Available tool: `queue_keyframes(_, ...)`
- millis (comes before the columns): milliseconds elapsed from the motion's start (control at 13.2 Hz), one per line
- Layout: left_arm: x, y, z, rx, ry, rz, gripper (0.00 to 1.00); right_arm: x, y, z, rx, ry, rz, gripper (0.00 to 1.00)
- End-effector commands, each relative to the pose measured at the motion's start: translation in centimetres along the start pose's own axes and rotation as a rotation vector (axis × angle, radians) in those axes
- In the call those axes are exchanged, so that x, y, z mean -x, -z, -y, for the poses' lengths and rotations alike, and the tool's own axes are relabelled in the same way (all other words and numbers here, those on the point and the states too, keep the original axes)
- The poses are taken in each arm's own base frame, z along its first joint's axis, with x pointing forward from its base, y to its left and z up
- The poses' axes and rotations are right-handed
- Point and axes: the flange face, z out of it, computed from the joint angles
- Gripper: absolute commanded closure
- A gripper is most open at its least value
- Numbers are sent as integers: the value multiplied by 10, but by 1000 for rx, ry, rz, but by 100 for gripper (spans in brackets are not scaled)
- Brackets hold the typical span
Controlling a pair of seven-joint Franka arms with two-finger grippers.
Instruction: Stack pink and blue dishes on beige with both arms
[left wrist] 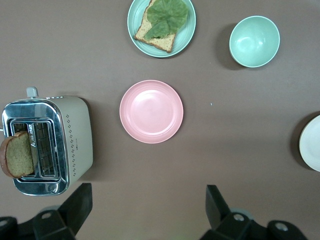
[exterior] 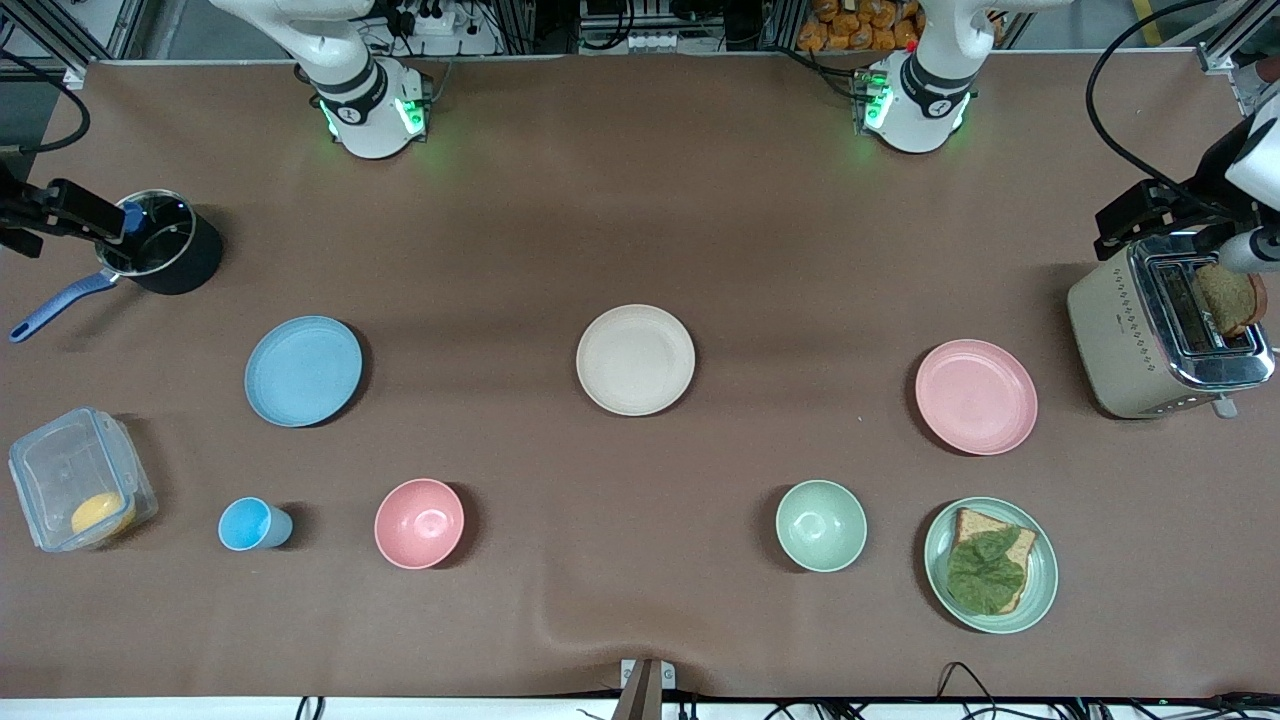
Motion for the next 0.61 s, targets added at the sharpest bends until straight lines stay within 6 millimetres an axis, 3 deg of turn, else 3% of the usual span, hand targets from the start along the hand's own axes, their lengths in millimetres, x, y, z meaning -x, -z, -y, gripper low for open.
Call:
queue_keyframes(0,5,4,5,-6,-12,-3,0,-1,5,4,-4,8,-9,0)
queue_keyframes(380,3,0,10,-41,-10,7,0,-2,4,5,-1,12,-6,0)
queue_keyframes(532,-2,-17,11,-44,-13,39,0,-3,5,6,3,18,-15,0)
